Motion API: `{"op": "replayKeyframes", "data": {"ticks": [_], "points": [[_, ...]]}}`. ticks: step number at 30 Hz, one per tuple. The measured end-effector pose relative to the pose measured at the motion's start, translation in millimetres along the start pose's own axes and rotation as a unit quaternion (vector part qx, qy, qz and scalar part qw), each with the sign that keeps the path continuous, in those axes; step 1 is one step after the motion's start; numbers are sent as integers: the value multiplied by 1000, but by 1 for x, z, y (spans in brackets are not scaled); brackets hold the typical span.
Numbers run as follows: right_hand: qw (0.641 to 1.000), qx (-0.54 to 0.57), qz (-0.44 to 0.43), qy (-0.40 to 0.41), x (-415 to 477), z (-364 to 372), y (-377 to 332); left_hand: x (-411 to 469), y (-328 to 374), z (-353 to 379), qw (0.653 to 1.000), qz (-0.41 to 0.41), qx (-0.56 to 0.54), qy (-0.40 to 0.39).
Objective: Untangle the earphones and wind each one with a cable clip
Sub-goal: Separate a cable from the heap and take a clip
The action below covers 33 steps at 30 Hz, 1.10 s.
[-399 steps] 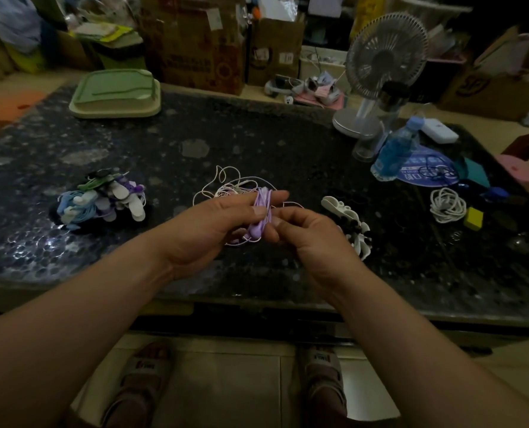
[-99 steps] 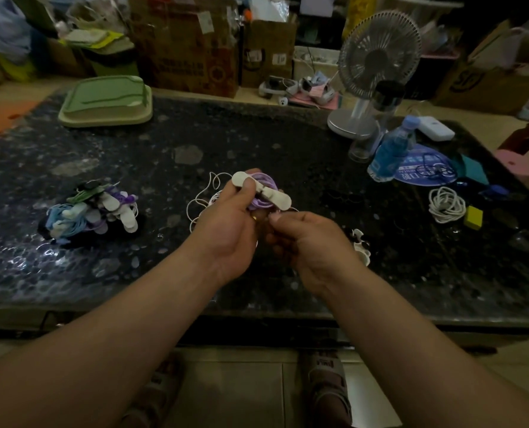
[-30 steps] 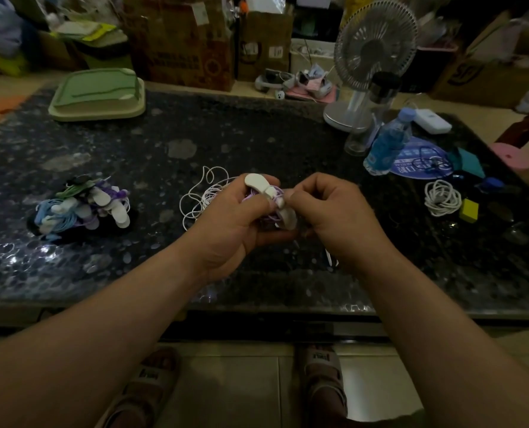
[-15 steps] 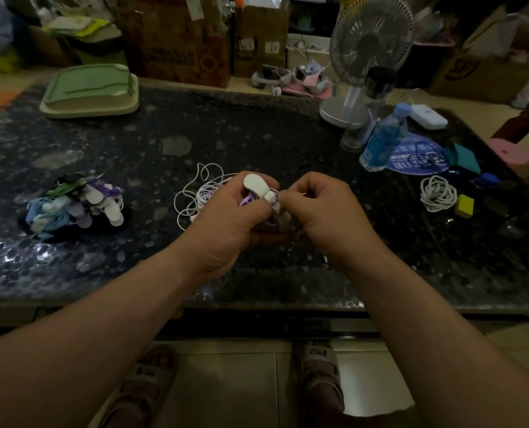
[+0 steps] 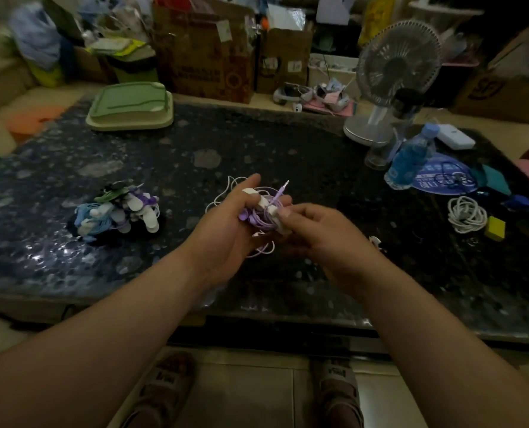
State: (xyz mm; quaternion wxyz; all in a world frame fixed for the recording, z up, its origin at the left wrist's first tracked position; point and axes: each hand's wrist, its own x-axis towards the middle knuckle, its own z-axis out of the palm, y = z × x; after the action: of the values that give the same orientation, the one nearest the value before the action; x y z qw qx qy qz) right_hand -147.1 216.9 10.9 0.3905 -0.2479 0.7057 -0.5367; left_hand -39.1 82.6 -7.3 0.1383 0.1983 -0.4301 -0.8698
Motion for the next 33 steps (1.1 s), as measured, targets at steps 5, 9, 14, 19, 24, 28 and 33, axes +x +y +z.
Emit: {"op": "replayKeyframes", "data": {"ticks": [5,9,14,19,24,28,33], "points": [[998,43,-1,-47,11,33,-7,-14,13,-30,996,-1,61,62],[1000,8,14,-27,29,67,-2,-27,25,-63,982,22,101,155],[998,22,38,-41,50,122,-4,-50,40,-112,954,44,123,269],[999,30,9,-17,78,177,-6,-76,67,-163,895,130,108,412],[998,6,-54,-15,106,206,-20,-81,82,-190,874,139,87,457],[994,-38,-105,-12,116,233,-21,-76,83,-188,885,144,139,421],[943,-274,-176,66,134,262,-8,-71,80,-186,909,107,170,366]]}}
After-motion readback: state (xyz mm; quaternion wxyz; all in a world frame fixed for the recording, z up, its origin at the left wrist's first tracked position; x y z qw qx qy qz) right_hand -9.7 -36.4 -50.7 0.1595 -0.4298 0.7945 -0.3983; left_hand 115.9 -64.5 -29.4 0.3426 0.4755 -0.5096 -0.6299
